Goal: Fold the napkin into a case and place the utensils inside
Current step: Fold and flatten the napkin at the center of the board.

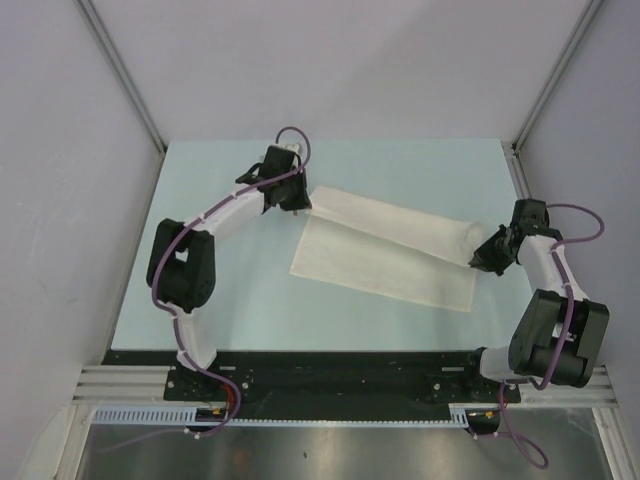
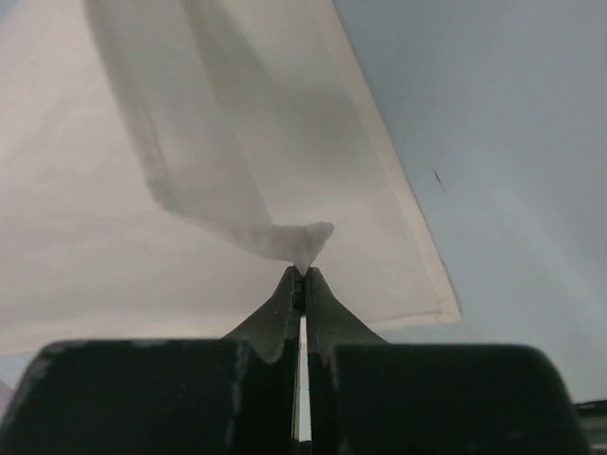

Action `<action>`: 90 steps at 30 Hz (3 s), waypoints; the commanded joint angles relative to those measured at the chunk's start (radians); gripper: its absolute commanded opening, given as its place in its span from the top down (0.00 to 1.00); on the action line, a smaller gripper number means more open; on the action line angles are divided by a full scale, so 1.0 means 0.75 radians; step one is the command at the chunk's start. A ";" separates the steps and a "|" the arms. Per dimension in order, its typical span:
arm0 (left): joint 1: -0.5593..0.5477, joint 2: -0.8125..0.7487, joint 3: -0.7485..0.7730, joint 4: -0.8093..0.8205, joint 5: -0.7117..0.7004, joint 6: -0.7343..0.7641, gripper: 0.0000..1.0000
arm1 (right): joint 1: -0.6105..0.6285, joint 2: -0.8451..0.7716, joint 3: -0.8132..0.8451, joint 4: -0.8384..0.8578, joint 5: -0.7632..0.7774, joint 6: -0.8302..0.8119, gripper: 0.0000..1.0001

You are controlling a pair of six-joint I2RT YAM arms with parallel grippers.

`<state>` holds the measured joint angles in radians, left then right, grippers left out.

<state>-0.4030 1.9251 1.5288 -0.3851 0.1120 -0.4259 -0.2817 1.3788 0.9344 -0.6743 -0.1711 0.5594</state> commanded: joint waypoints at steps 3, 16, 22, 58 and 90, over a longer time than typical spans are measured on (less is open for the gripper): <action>-0.029 -0.159 -0.304 -0.006 0.002 -0.013 1.00 | -0.021 -0.112 -0.154 -0.052 0.097 0.017 1.00; -0.119 -0.153 -0.380 -0.045 -0.188 0.022 1.00 | -0.054 -0.141 -0.264 -0.038 0.152 0.031 1.00; -0.119 -0.123 -0.371 -0.090 -0.237 0.057 1.00 | -0.060 -0.163 -0.291 -0.062 0.120 0.062 1.00; -0.003 0.045 0.217 0.567 0.014 -0.193 1.00 | -0.189 -0.085 0.223 0.531 -0.124 0.217 1.00; 0.014 -0.231 -0.308 0.100 0.000 -0.152 1.00 | -0.132 -0.577 -0.452 -0.187 0.222 0.350 1.00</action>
<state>-0.4156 1.7966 1.3437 -0.3099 0.1707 -0.5751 -0.3897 0.9527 0.6399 -0.7662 -0.1387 0.7937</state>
